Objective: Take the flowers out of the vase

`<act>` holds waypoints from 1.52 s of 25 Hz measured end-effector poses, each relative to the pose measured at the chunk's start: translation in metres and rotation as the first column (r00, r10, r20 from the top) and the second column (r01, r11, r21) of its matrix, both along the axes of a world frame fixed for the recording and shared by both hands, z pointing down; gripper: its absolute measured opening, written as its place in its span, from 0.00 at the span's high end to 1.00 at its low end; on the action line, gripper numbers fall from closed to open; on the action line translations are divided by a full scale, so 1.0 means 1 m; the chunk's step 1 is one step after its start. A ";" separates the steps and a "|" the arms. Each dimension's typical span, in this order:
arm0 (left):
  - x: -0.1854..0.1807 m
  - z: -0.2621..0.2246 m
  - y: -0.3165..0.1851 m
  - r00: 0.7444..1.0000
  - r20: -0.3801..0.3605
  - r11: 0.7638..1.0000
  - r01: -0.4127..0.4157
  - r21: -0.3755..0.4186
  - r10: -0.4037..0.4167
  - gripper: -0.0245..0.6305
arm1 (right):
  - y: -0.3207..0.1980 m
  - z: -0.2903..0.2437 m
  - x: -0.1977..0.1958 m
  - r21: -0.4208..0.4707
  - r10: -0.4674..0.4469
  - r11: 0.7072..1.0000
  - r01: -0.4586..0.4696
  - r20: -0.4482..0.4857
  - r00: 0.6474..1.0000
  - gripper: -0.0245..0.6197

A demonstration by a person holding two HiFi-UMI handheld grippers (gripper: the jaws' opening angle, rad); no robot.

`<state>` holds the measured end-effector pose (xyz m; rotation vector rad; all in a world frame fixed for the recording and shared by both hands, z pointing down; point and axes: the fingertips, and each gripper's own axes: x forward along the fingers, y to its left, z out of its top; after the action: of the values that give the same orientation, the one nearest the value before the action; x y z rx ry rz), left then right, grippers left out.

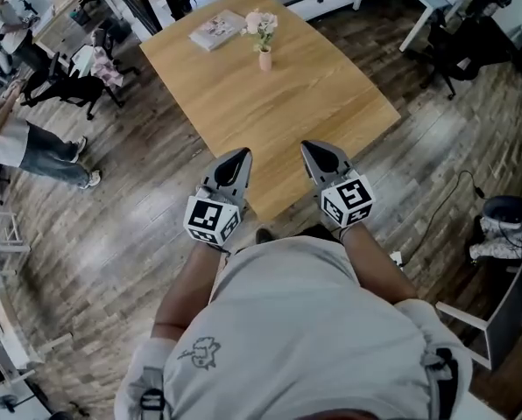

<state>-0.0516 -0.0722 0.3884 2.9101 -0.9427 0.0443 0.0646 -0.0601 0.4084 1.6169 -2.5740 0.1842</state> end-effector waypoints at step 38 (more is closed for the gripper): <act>0.085 0.122 -0.277 0.981 0.118 0.977 0.168 -0.129 -0.153 0.96 | -0.335 0.162 0.068 -0.271 -0.131 0.954 0.131 0.021 0.991 0.71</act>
<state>0.0334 -0.3487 0.5104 2.7191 -1.1405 0.2478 0.1326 -0.3951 0.5703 1.3463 -2.5128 0.5051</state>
